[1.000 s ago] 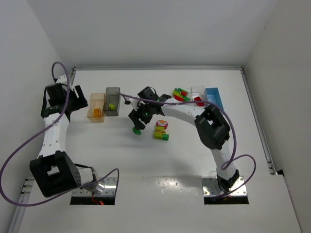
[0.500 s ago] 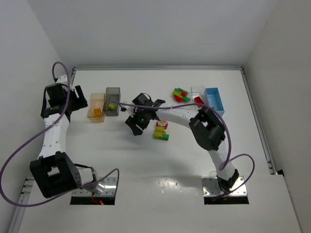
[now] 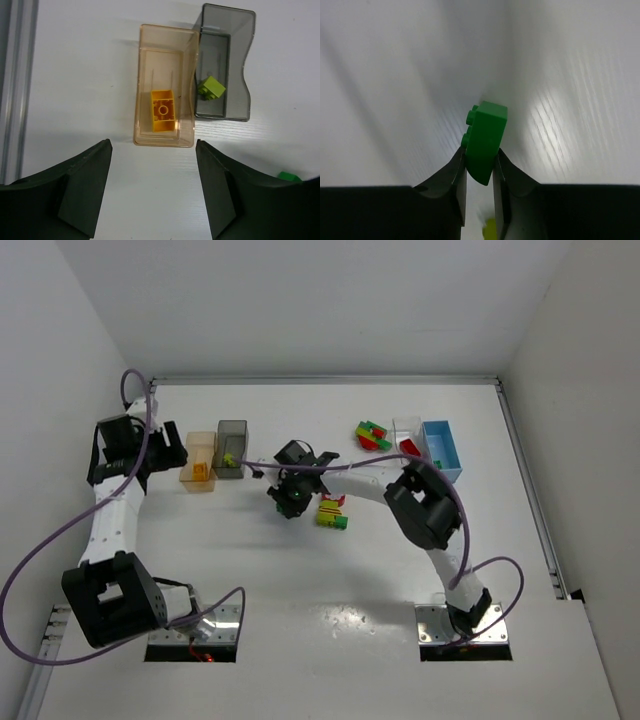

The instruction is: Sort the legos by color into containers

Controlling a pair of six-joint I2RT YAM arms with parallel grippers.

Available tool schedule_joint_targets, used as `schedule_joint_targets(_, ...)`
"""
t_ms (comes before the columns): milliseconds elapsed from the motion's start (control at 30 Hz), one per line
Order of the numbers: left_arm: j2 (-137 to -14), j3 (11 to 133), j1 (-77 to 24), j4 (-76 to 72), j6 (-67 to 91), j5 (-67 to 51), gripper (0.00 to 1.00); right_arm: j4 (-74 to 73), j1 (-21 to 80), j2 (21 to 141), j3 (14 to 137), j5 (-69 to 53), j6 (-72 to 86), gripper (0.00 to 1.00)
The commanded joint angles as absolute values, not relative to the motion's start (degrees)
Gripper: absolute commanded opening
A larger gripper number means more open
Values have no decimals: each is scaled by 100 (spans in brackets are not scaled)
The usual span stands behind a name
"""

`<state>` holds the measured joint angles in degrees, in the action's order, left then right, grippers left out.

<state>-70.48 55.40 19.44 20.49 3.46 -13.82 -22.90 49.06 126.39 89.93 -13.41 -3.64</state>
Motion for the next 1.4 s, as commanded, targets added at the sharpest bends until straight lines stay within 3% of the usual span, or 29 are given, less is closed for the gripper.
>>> schedule_joint_targets(0,-6935,5502,1741,1855,53,-1959,74,-2118,4711,11744,8685,-1108,-509,9)
schedule_joint_targets(100,-7065,5563,1241,1670,218,-1988,61,-2118,4501,10638,8263,-897,-719,8)
schedule_joint_targets(233,-7444,5888,162,1670,597,-1863,61,-2118,3887,9232,7358,-352,-1151,7)
schedule_joint_targets(433,-7874,6187,-904,1767,432,-2485,64,-2259,1761,8623,6575,-483,-959,7)
schedule_joint_targets(533,-8068,6328,-1274,1819,107,-3180,68,-2206,863,8622,6399,-720,-817,7)
schedule_joint_targets(700,-8638,7021,-1784,1890,-176,-3033,68,-2311,10,8728,6459,-1089,-616,7)
schedule_joint_targets(1367,-9228,7470,-2487,1652,-123,-1898,69,-2206,-475,9703,6952,-1037,-615,10)
